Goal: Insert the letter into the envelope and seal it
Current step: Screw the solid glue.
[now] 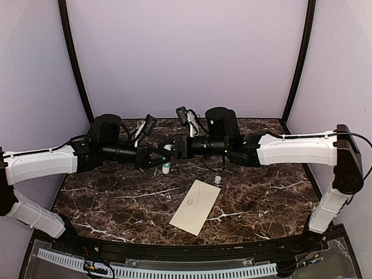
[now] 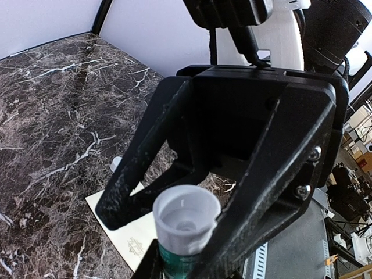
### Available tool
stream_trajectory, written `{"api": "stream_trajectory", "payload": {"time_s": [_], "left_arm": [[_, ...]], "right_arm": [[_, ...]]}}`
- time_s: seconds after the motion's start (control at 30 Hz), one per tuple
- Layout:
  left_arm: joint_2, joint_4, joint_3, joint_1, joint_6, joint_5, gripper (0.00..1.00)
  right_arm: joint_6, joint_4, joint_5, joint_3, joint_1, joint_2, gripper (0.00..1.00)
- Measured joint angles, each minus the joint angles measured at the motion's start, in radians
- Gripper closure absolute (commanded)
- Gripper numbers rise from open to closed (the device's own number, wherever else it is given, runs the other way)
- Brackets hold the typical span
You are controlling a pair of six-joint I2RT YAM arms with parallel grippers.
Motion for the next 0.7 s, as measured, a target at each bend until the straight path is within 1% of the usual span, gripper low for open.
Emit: {"api": "stream_trajectory", "payload": {"time_s": [0.2, 0.5, 0.63, 0.7], "left_arm": [[0.0, 0.002, 0.0, 0.0, -0.001, 0.006, 1.0], [0.005, 0.002, 0.0, 0.0, -0.014, 0.021, 1.0], [0.011, 0.003, 0.0, 0.0, -0.019, 0.036, 1.0], [0.011, 0.005, 0.0, -0.001, -0.023, 0.053, 1.0]], "right_arm": [[0.01, 0.021, -0.001, -0.014, -0.003, -0.01, 0.69], [0.008, 0.034, -0.004, -0.045, -0.011, -0.038, 0.9], [0.005, 0.067, -0.023, -0.071, -0.014, -0.046, 0.91], [0.005, 0.094, -0.058, -0.09, -0.02, -0.053, 0.91]]}}
